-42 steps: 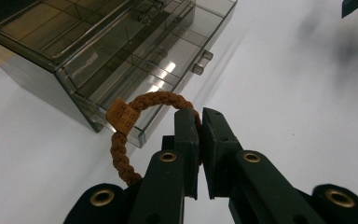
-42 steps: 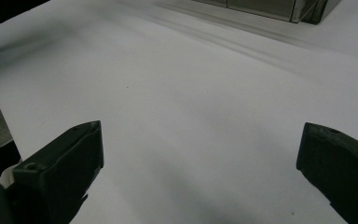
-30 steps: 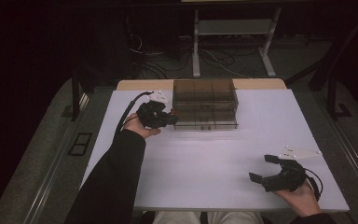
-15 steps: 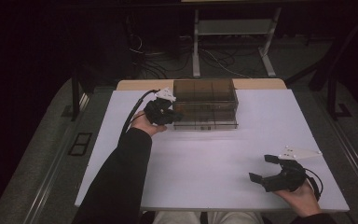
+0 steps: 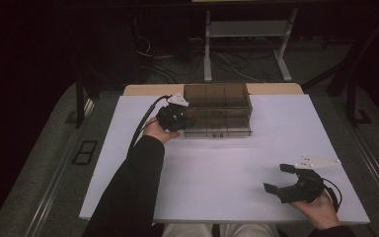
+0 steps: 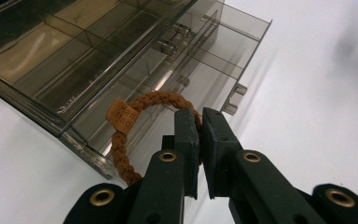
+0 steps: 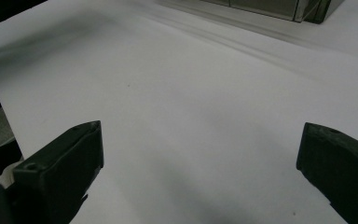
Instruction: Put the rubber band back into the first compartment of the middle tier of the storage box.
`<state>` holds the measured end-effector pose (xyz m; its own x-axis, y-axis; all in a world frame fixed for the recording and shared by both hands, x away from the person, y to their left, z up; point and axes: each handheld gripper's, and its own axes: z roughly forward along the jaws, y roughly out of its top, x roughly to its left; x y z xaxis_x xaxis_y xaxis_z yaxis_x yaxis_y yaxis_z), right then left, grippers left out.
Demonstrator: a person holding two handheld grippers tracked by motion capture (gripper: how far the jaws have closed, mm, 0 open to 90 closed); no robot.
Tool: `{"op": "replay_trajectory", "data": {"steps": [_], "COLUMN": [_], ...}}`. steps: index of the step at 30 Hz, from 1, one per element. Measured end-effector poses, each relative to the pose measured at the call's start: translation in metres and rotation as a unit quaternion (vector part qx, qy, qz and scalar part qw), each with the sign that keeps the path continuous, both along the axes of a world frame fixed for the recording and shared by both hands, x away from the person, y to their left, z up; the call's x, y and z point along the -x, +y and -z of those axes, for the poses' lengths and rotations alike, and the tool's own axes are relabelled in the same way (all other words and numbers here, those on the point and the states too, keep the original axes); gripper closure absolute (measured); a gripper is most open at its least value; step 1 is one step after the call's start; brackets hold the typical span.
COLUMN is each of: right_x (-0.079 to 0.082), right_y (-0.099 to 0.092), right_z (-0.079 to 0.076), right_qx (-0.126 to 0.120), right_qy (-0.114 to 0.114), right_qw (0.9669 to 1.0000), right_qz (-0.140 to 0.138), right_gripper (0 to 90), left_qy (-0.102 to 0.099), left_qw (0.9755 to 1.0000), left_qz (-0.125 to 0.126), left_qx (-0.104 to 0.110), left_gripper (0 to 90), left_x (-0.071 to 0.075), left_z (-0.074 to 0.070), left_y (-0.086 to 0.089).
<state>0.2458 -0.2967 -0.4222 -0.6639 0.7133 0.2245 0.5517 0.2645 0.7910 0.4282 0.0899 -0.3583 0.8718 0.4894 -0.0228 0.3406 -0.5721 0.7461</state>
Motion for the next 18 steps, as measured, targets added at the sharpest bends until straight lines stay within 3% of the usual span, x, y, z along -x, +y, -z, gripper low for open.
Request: {"op": "replay_trajectory", "data": {"steps": [18], "right_x": [0.000], "right_y": [-0.001], "right_z": [0.000], "right_qx": [-0.002], "right_qy": [-0.001], "right_qw": [1.0000], "right_qz": [0.000], "right_gripper": [0.0], "left_qy": [0.008], "left_qw": [0.9997], "left_qz": [-0.013], "left_qx": [0.021], "left_gripper": [84.7], "left_x": [-0.008], "left_z": [0.017], "left_y": [-0.012]}}
